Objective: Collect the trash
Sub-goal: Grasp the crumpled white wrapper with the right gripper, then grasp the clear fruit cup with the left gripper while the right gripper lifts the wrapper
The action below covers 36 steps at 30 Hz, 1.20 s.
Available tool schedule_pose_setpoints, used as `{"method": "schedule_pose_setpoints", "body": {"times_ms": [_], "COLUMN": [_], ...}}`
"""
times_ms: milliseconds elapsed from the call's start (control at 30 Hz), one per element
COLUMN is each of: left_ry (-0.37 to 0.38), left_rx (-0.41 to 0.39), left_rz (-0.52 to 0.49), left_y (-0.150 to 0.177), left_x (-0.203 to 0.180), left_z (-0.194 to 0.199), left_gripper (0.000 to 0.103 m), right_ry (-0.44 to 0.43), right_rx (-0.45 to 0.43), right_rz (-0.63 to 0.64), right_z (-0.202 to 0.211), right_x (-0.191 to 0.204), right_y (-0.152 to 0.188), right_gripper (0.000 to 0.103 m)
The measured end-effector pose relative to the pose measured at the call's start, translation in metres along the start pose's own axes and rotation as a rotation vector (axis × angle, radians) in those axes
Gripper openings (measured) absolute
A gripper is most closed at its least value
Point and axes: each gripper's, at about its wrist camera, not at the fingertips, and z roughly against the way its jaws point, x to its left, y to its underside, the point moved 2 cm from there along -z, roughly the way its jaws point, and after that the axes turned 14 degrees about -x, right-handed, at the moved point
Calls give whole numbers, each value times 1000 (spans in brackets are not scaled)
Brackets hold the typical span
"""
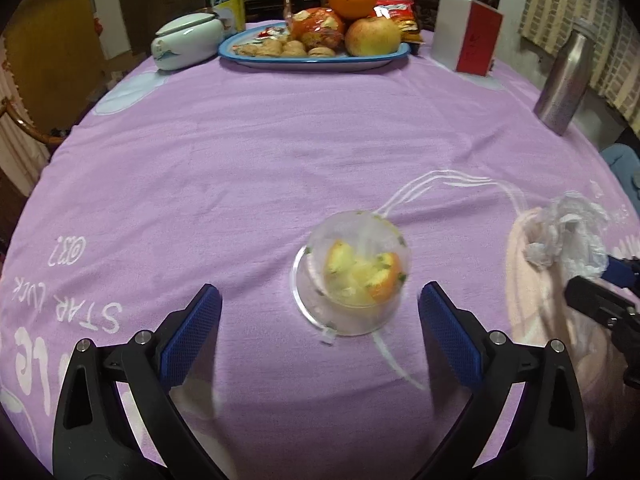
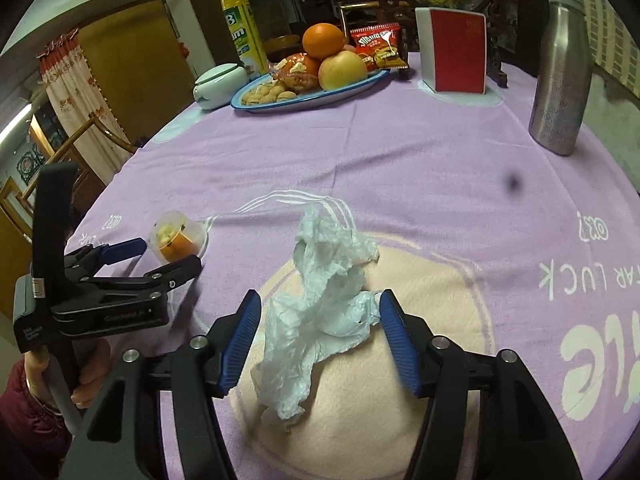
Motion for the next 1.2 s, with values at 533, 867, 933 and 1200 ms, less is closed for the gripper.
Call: {"method": "schedule_pose_setpoints", "body": {"times_ms": [533,867,933,1200], "left_ry": [44,49,45,29], "left_rx": [-48,-78,-78,-106], "left_rz": [-60,-67,-73,-94], "left_y": [-6,-8,-8,-9], "left_x": [-12,-13,-13,-15], "left_z": [1,11,11,17], "left_gripper": [55,55,55,55], "right_ry": [32,72,68,46], "right_rx": [-37,-8,-13,-43], "right_rz": [-23,14,17,-10], "right_z": [-4,-15,-13,-5], "right_x": [-6,-4,-4,-7], "right_y": [-1,4,4,-1], "right_gripper": [68,46,26,20]}}
